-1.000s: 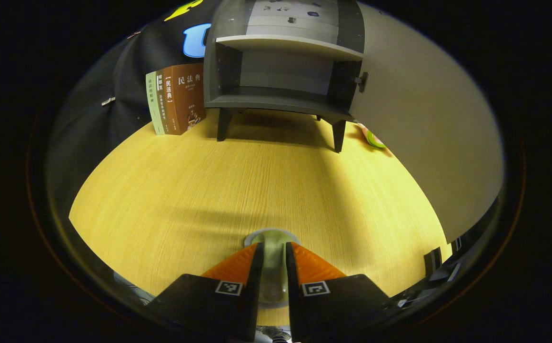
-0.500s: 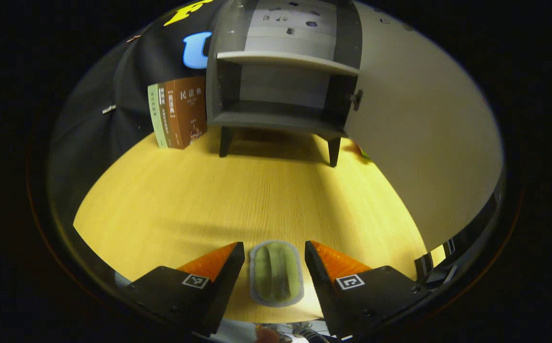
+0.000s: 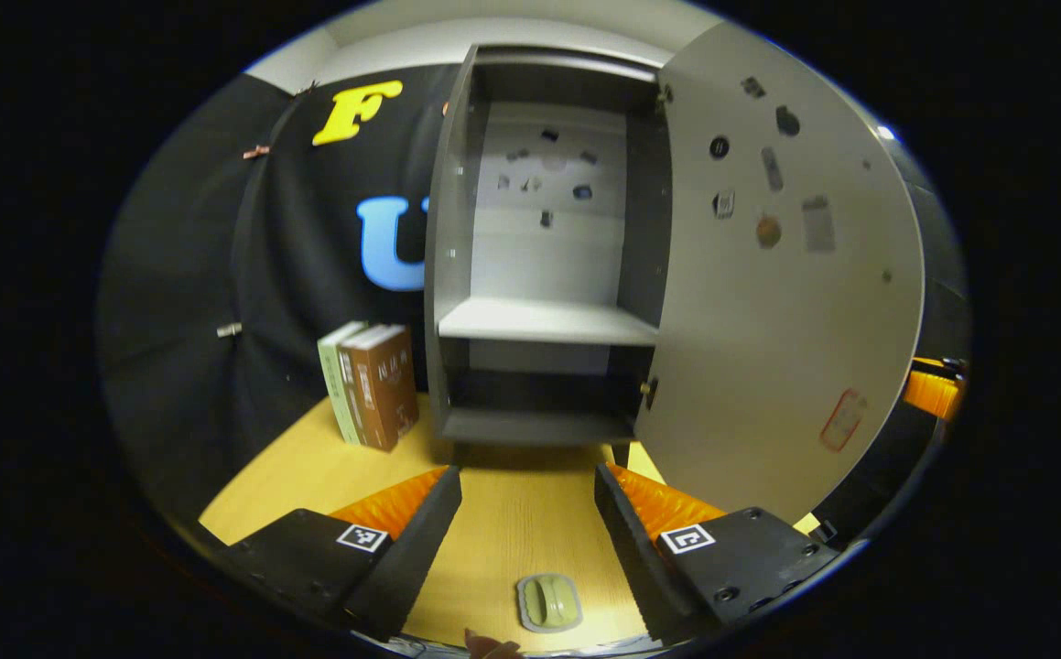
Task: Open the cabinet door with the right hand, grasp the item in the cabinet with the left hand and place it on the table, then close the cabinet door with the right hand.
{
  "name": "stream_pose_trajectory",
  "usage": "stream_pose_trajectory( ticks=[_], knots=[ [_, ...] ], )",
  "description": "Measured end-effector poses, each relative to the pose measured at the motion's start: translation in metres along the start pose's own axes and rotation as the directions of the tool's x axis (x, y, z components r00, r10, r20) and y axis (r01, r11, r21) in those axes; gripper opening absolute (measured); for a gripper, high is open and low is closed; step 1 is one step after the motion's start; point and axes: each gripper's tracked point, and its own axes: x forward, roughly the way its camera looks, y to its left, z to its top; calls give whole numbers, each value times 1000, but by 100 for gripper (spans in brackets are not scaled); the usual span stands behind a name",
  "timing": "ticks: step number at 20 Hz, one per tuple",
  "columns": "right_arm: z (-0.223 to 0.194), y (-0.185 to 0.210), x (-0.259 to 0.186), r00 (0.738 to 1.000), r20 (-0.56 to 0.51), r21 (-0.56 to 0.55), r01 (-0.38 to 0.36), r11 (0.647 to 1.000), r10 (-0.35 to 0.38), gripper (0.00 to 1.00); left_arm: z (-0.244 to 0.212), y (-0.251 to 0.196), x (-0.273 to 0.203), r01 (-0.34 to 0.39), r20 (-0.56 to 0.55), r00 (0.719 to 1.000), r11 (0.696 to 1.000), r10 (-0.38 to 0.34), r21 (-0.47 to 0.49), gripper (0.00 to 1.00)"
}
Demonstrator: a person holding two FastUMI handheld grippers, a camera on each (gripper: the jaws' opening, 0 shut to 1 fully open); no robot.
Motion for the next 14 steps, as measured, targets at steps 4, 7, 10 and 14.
stream_pose_trajectory(
  ticks=[4,7,10,14],
  knots=[
    [30,27,8,993,74,47,-96,994,92,98,54,0,-36,-1,114,993,1000,2,-8,92],
    [42,29,15,988,104,42,-121,992,116,98,74,10,-59,-36,164,986,999,39,-19,92],
    [44,39,25,982,106,45,-164,985,158,98,78,17,-78,-76,184,980,997,75,-6,87],
    [42,51,31,985,82,39,-153,987,149,97,72,40,-75,-90,175,981,996,88,3,87]
  ],
)
